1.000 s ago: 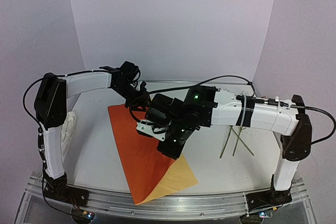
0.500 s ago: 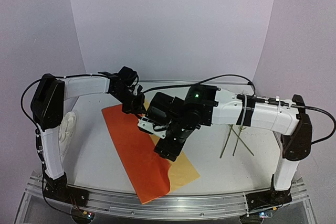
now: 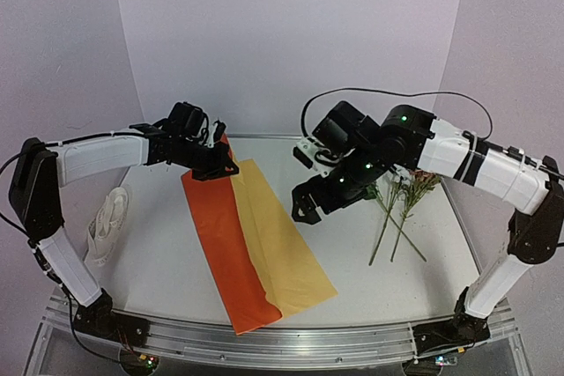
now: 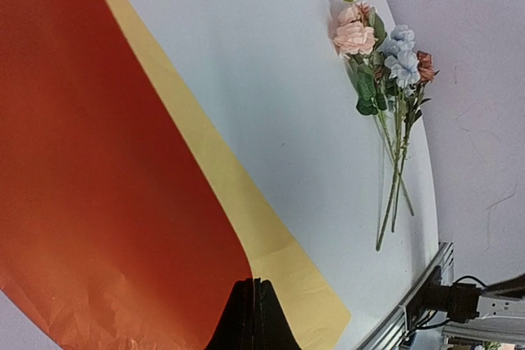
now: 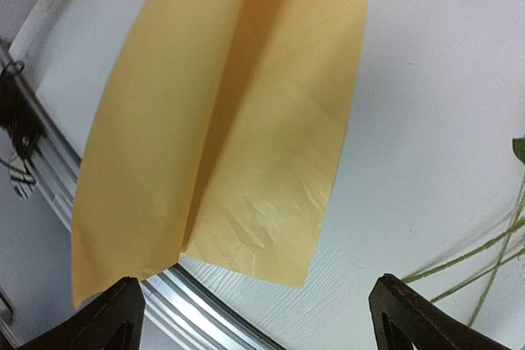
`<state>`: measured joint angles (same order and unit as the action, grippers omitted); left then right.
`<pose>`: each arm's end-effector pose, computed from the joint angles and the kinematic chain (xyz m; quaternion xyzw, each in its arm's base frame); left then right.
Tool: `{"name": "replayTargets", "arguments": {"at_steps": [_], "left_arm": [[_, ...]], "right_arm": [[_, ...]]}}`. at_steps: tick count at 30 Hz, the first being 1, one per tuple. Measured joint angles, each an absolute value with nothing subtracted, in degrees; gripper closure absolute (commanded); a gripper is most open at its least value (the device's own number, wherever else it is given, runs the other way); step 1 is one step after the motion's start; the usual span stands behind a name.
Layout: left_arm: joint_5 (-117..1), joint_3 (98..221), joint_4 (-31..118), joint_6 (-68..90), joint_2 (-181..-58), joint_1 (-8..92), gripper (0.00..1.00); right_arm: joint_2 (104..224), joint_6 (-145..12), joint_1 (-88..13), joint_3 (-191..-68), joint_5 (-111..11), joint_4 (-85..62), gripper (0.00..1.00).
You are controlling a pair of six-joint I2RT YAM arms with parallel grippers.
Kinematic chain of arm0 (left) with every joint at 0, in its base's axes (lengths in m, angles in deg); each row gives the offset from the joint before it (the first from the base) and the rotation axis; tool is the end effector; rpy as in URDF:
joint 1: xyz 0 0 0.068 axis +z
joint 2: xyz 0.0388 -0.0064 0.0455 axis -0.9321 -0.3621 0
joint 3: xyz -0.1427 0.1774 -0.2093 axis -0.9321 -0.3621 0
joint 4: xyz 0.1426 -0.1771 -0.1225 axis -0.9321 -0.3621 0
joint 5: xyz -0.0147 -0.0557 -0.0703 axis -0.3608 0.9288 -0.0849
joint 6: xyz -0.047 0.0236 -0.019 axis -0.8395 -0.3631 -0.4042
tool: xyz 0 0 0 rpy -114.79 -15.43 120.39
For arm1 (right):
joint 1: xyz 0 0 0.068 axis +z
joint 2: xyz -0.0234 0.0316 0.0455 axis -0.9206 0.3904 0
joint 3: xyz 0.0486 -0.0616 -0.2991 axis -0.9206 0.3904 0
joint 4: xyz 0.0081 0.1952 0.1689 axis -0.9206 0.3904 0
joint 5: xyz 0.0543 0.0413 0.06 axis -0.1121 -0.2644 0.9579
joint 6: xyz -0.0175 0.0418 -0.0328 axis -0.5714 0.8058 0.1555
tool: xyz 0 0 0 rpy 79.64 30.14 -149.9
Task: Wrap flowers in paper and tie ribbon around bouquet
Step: Pass from the left arm to the right, then unfold the folded wrapping paper at the center of the board.
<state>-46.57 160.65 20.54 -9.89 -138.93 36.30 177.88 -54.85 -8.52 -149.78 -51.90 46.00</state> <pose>0.3083 -0.2115 0.3052 0.0704 0.9032 -0.3417 0.2501 0.1788 0.2985 0.3819 -0.3382 0.8973 0.2097 0.1912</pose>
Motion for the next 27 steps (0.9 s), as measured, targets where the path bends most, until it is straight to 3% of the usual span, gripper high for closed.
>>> {"name": "replayTargets", "arguments": {"at_steps": [7,18,27], "left_arm": [[-46.3,154.32,24.65,-12.88,-134.25,36.3,1.0],[-51.35,146.21,25.81,-18.94,-123.4,36.3,1.0],[-54.54,141.37,25.7,-21.29,-117.43,36.3,1.0]], "right_arm": [[183.03,-44.51,-13.57,-144.55,-53.24,43.53,0.02],[198.71,-35.79,-13.53,-144.92,-58.02,38.85,0.02],[202.34,-33.21,-11.73,-146.6,-63.03,37.81,0.02]]}}
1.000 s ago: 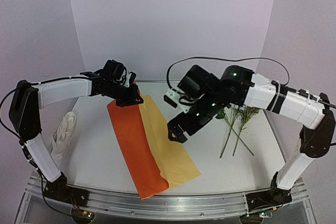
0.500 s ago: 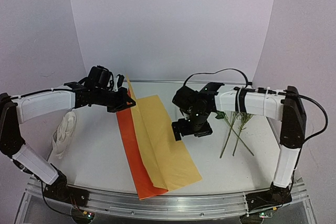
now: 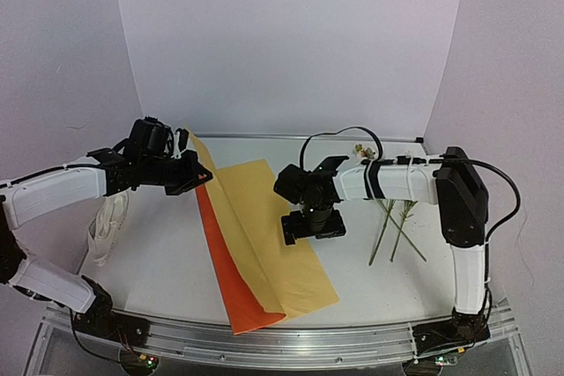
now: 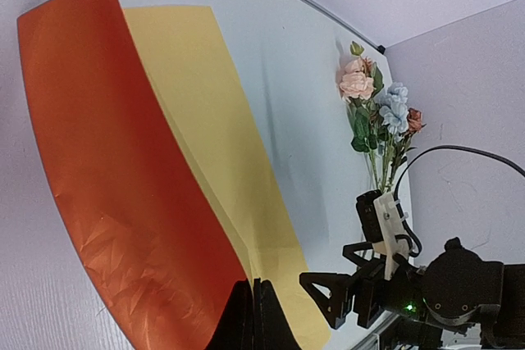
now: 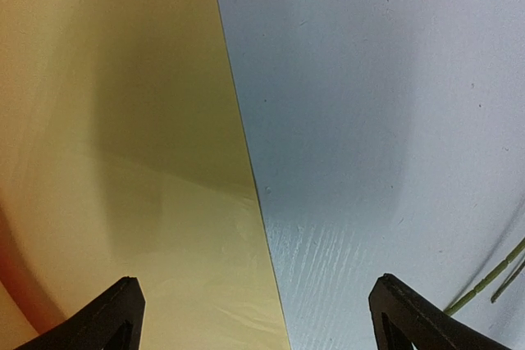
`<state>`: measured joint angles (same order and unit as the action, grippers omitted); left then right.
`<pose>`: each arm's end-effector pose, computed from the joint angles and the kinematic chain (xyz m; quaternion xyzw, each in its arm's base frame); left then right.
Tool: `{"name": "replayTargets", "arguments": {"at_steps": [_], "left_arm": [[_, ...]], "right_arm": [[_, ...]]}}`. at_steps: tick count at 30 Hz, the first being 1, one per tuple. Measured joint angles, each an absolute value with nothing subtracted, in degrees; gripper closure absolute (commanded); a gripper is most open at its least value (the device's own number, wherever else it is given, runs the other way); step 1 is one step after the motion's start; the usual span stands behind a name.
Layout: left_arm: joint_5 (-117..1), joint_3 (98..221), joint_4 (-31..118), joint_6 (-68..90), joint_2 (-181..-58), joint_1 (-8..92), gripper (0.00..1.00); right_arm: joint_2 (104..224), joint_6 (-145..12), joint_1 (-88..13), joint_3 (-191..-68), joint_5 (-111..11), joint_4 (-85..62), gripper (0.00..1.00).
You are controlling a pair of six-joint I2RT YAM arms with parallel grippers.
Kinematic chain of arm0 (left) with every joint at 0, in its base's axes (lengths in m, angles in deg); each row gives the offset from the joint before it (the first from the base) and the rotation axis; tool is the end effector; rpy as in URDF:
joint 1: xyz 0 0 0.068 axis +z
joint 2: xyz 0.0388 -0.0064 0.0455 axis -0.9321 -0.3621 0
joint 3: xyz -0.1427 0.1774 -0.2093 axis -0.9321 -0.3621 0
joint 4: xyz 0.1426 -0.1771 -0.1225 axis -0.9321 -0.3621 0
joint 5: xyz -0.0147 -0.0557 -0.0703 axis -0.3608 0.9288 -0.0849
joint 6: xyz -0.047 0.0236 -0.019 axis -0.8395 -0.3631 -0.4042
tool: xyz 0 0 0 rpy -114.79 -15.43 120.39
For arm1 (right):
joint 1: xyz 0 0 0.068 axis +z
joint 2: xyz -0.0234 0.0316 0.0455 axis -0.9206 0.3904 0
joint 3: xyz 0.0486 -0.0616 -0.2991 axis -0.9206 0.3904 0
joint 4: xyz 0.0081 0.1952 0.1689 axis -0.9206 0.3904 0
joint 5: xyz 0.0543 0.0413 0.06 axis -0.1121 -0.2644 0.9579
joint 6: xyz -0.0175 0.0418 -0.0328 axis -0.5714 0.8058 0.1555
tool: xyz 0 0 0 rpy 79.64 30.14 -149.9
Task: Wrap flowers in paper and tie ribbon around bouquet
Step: Unfold the folded wrapping paper at the center of the board.
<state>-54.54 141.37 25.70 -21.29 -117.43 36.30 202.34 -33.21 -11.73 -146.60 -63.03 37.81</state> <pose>0.2262 -0.1531 0.3136 -0.0394 0.8848 -0.3509 0.3041 0.2518 0.3566 0.2103 -0.1229 0.9845 0.0508 0.1140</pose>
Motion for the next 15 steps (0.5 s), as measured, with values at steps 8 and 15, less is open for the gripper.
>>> {"name": "replayTargets", "arguments": {"at_steps": [8,15], "left_arm": [[-55.33,138.56,25.19,-21.36,-113.84,36.3,1.0],[-55.76,136.66,25.01,-21.37,-111.91,36.3,1.0]], "right_arm": [[205.51,-32.72,-9.85,-147.46,-66.11,37.44,0.02],[208.39,-31.96,-8.7,-149.2,-66.82,38.19,0.02]]}}
